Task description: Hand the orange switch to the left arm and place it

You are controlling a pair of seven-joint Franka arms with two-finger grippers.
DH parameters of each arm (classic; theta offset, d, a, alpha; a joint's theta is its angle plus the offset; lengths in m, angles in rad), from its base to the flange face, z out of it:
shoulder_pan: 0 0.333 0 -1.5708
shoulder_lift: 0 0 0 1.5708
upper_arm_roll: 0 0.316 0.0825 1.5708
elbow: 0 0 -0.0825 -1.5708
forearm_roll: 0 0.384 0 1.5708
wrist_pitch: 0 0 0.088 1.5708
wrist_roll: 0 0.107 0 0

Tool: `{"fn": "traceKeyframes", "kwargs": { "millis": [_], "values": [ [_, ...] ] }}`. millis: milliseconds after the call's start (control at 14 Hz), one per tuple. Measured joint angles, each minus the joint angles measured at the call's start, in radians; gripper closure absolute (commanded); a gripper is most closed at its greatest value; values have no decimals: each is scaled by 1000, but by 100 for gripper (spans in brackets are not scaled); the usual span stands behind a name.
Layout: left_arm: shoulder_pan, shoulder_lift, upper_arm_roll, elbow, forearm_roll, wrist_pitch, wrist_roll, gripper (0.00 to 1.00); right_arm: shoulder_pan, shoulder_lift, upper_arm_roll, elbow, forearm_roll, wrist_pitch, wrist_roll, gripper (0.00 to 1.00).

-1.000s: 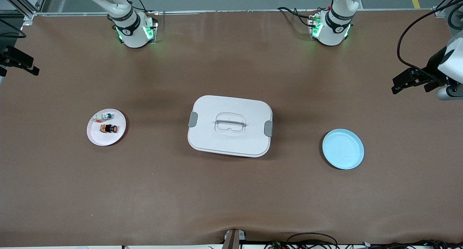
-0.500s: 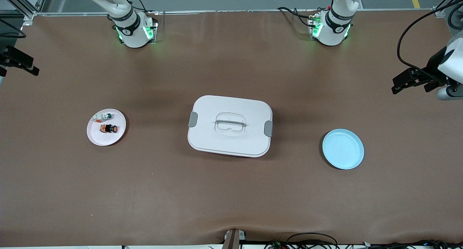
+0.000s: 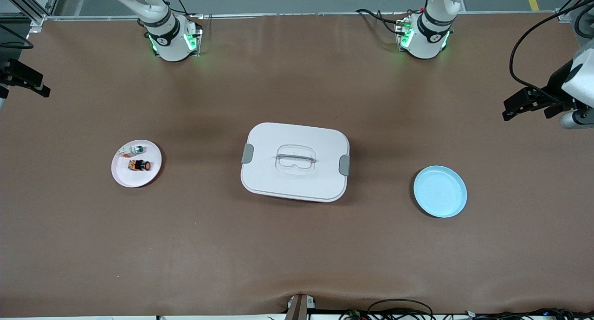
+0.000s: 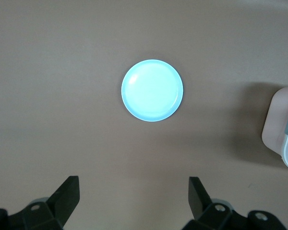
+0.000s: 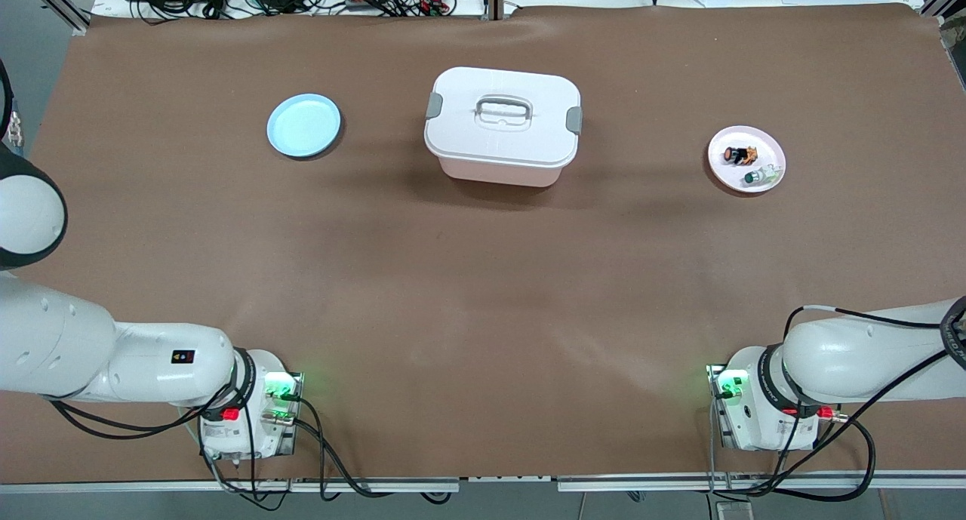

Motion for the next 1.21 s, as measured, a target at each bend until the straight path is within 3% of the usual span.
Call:
{"fn": "traceKeyframes", "kwargs": {
  "millis": [1214],
  "values": [
    [0, 0, 1, 0, 0, 0, 0, 0, 0, 0, 0, 0, -2, 36, 0, 0]
  ]
}}
